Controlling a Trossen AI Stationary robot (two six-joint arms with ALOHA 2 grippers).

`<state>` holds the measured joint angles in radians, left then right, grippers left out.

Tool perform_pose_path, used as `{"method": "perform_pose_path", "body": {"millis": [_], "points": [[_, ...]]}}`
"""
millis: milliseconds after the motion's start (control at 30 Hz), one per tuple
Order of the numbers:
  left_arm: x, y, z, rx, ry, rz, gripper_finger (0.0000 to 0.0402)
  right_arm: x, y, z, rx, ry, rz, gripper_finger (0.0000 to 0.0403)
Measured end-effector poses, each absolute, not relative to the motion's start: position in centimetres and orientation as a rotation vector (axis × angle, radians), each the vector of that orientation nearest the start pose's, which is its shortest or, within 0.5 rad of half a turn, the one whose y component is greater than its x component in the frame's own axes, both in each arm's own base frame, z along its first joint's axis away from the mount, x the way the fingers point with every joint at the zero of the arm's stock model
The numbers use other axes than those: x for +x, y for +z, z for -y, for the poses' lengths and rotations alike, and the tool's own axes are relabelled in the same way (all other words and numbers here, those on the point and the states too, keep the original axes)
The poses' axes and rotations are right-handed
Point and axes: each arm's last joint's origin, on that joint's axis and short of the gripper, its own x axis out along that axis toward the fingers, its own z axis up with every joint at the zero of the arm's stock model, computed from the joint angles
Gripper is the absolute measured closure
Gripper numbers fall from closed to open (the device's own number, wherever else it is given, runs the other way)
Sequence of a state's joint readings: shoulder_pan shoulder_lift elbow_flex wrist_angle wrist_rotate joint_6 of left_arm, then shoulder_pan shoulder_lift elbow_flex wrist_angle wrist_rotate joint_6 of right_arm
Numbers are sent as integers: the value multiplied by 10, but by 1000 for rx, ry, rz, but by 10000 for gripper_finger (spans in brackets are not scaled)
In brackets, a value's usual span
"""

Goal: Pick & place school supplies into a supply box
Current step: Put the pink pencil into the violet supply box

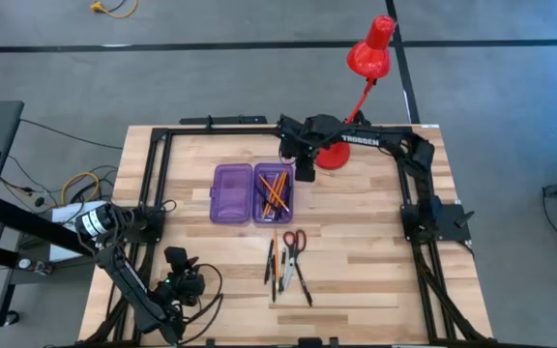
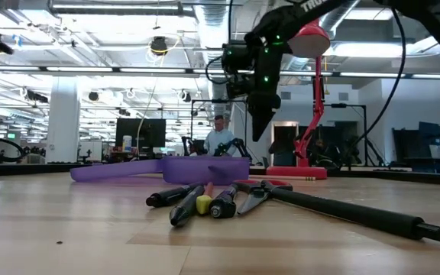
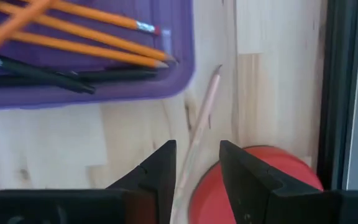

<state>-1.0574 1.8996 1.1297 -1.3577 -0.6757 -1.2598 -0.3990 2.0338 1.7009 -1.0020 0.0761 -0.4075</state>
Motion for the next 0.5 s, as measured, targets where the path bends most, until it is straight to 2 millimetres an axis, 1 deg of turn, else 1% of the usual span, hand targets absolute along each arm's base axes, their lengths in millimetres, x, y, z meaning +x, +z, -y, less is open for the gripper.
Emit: {"method": "perform_pose_path", "body": {"millis": [133,267,400,500], "points": [[154,150,228,542,587,-1091,303,369,211,177,-111,-132,-1397,285],[157,150,225,527,615,-1091,303,360,200,187,-92,-124,-1408,285],[161,150,223,520,627,-1094,303,356,192,193,-98,-121,-1404,285],[162,150,221,516,634,-1097,303,356,188,196,-132,-113,-1380,285]]}}
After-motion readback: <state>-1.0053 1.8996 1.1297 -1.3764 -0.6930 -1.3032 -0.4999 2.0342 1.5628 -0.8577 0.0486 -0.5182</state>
